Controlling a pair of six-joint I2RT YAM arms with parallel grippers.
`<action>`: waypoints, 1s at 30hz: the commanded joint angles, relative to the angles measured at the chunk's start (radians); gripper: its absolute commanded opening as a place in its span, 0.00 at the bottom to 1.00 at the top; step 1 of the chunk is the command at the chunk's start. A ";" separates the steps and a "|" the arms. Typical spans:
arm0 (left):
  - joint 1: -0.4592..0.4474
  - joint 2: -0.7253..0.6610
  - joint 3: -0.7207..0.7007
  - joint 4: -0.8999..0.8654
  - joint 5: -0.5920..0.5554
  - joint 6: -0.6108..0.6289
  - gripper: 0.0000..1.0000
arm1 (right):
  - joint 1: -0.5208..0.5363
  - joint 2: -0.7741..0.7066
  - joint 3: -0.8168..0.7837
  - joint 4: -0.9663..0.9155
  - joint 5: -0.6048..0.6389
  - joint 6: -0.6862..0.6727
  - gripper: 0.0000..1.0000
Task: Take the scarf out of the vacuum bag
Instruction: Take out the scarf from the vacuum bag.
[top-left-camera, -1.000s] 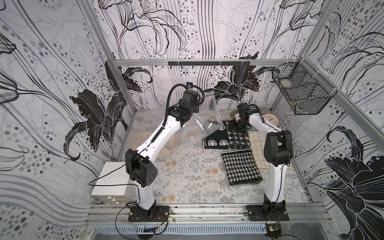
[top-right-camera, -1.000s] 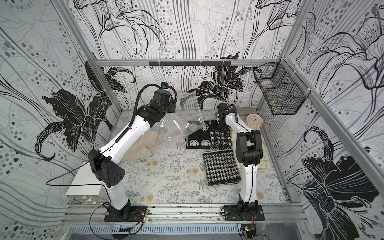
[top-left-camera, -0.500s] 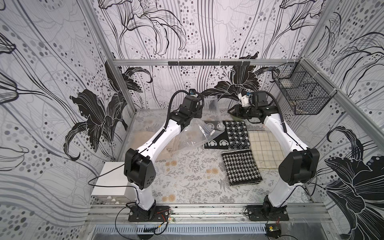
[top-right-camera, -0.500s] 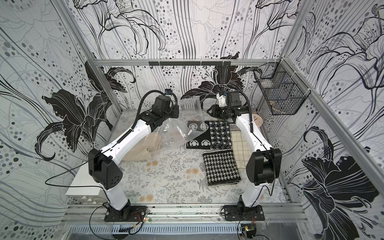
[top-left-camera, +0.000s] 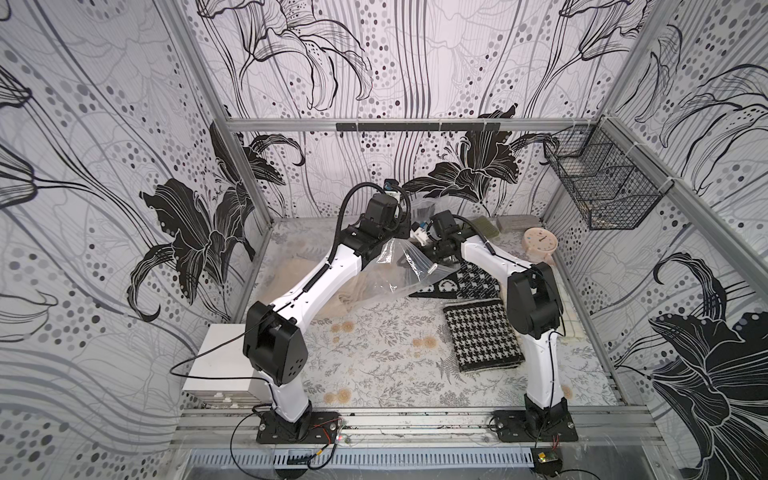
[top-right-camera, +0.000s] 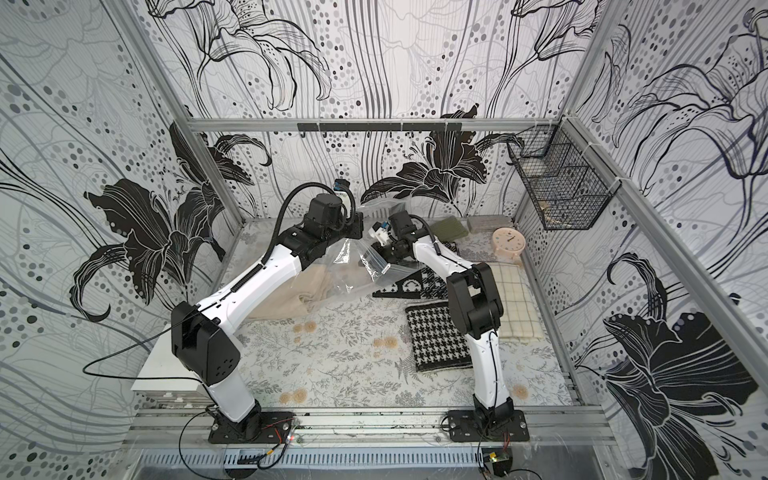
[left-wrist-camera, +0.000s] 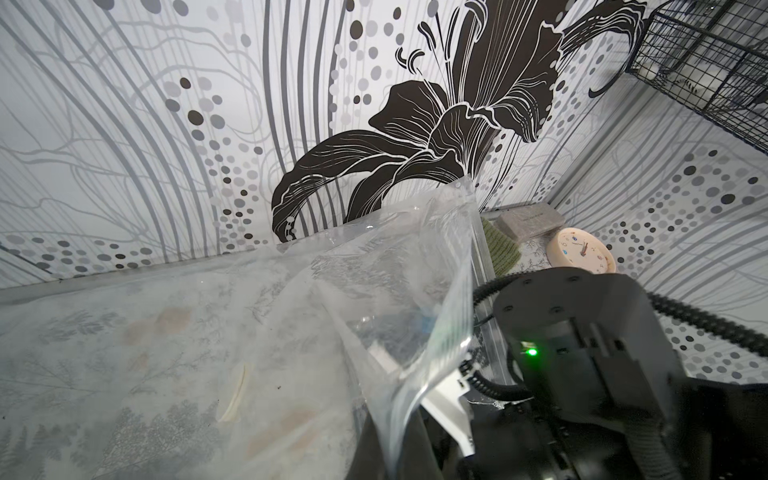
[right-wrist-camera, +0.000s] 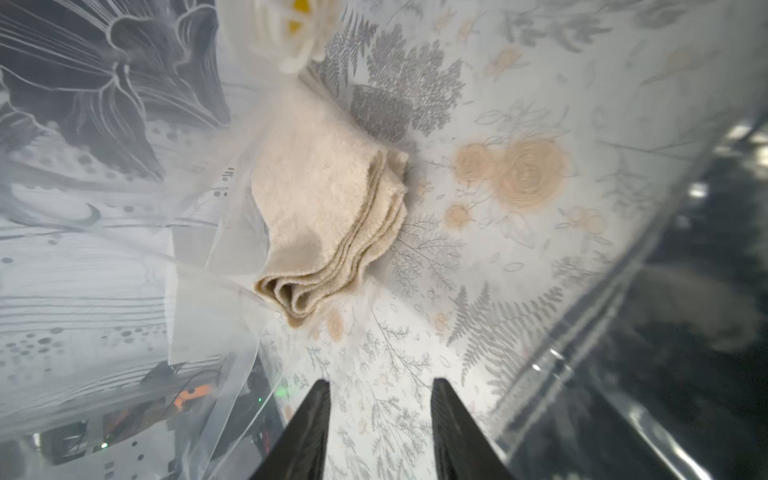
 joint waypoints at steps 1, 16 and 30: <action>-0.010 -0.054 -0.032 0.120 0.031 -0.008 0.00 | 0.004 0.041 0.062 -0.006 -0.038 0.042 0.46; -0.039 -0.102 -0.202 0.337 0.118 -0.011 0.00 | 0.089 0.214 0.237 -0.150 -0.034 0.226 0.68; -0.068 -0.144 -0.333 0.489 0.166 -0.001 0.00 | 0.165 0.250 0.291 -0.221 0.024 0.379 0.74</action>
